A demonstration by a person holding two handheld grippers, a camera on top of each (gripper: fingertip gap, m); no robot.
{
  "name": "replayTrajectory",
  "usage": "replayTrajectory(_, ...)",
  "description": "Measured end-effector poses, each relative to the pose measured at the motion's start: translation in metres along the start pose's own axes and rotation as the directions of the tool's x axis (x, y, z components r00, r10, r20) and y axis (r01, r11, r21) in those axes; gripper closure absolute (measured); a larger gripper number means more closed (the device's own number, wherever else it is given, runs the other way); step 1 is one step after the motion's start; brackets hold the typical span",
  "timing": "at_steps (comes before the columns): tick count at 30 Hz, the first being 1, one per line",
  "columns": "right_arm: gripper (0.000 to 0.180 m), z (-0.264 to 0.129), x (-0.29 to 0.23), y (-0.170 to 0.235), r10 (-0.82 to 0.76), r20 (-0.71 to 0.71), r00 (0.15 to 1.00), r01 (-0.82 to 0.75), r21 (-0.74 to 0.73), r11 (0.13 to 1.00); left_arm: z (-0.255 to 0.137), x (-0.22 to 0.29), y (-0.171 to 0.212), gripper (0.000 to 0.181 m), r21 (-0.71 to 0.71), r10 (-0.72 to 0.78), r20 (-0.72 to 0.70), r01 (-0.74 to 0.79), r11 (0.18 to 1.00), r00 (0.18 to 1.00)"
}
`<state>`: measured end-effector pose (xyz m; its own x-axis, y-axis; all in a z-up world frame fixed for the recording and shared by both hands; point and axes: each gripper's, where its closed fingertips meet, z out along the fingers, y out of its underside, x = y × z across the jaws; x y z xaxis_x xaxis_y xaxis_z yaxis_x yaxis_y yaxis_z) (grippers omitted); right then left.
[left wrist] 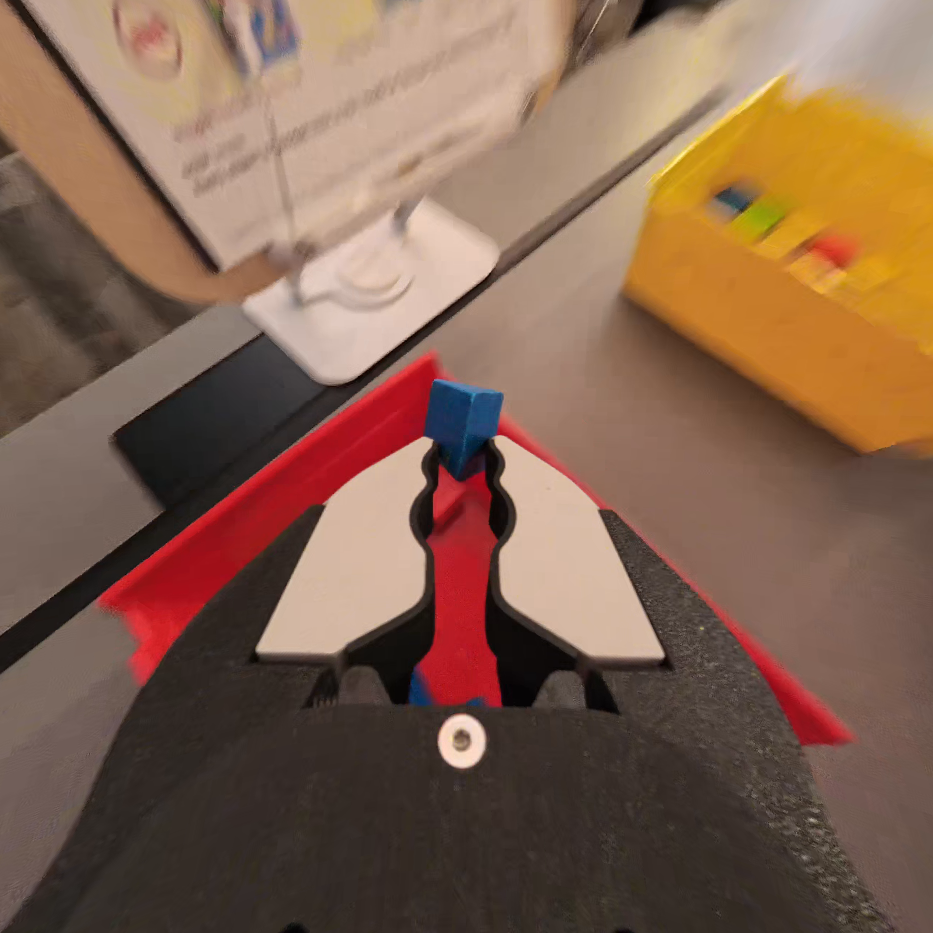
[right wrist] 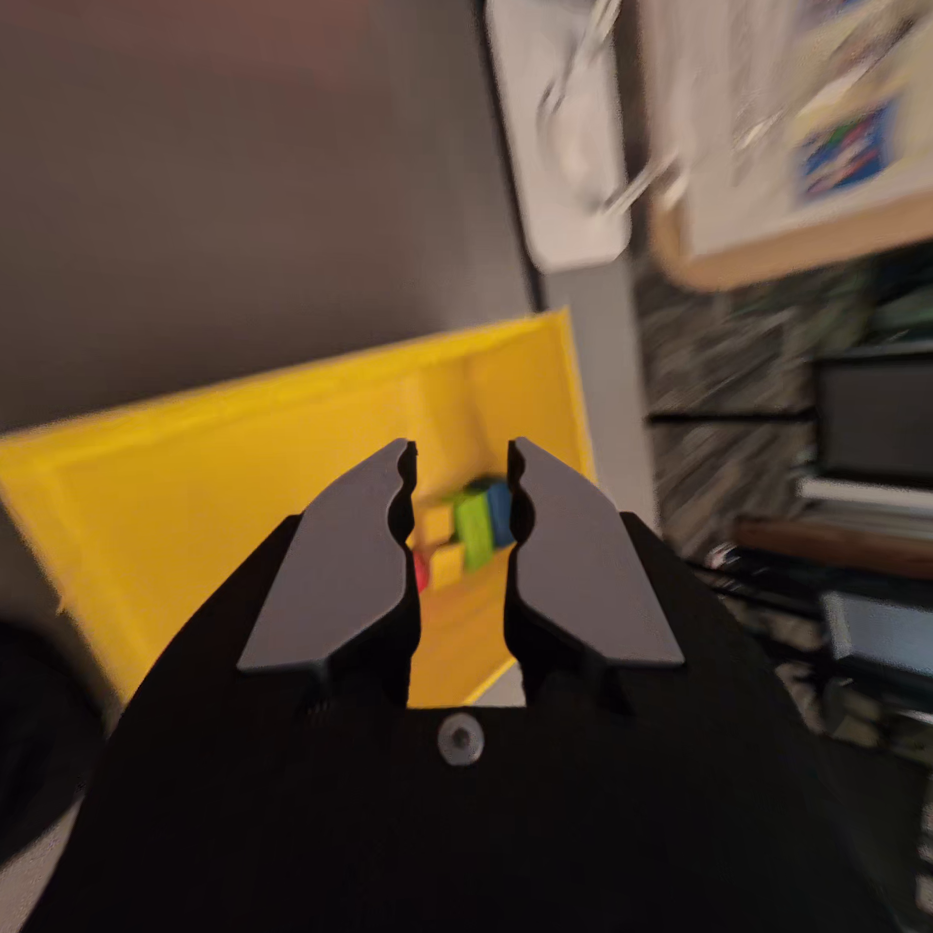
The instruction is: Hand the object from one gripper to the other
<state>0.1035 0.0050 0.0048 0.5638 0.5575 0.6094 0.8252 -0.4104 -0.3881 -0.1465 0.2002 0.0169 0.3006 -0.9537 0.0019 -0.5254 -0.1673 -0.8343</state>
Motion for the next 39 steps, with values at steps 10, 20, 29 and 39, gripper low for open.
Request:
replayTrajectory(10,0.127,-0.075,-0.038,-0.176,-0.086,-0.062,0.994,0.104,0.747,0.656,-0.053,0.180,-0.063,0.164,0.270,0.222,-0.590,-0.070,0.960,0.776)
replayTrajectory(20,0.146,-0.083,-0.075,-0.180,-0.248,0.005,0.969,0.161,0.749,0.643,-0.059,0.244,-0.047,0.164,0.250,0.311,-0.727,-0.185,0.950,0.612)
replayTrajectory(29,0.164,-0.075,-0.090,-0.169,-0.317,0.098,0.943,0.154,0.718,0.678,-0.047,0.247,-0.038,0.159,0.208,0.289,-0.740,-0.202,0.957,0.607)
replayTrajectory(39,0.164,-0.053,-0.041,-0.119,-0.157,0.094,0.983,0.075,0.577,0.813,-0.050,0.217,-0.054,0.147,0.239,0.260,-0.658,-0.131,0.962,0.707)
